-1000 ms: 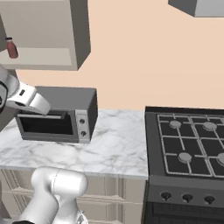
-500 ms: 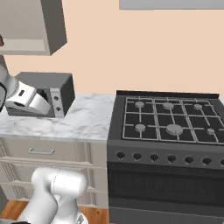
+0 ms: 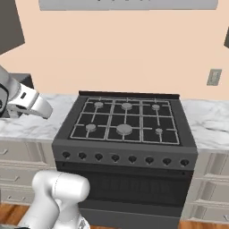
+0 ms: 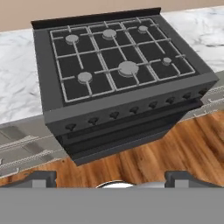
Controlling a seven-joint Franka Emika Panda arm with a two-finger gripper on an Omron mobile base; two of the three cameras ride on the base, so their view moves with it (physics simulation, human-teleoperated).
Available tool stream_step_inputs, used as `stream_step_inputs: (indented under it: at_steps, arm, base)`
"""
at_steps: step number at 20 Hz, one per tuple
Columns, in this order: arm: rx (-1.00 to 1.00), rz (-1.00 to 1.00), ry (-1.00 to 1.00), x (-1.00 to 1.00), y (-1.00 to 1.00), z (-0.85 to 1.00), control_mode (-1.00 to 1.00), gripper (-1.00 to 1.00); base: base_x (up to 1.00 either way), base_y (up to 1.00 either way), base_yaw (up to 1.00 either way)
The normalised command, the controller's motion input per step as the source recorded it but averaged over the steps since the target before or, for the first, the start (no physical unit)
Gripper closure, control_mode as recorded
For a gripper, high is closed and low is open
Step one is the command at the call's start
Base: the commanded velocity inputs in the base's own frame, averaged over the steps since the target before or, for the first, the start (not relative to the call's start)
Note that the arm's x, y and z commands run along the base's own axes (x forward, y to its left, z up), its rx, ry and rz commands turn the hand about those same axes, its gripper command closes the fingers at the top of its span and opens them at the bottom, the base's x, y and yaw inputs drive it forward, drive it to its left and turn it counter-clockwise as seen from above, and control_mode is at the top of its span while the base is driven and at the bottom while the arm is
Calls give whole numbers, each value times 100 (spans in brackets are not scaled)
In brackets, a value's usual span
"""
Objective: Sort all alcoholic drinks to one cabinet, and non-alcoholic drinks to the other.
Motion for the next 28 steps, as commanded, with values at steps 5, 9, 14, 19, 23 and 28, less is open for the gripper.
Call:
stream_step_inputs:
  at_steps: [5,9,14,19,23,28]
  arm:
    - [0,0,0,0,0,0,100,-100]
    - [0,0,0,0,0,0,100,-100]
    - [0,0,0,0,0,0,100,-100]
    - [0,0,0,0,0,0,100,-100]
    - [0,0,0,0,0,0,100,-100]
    - [0,0,0,0,0,0,100,-100]
  base:
    - [24,-100,0]
    - [29,-100,1]
    - [33,-100,2]
    - [43,-100,5]
    - [49,-99,8]
    - [40,-100,8]
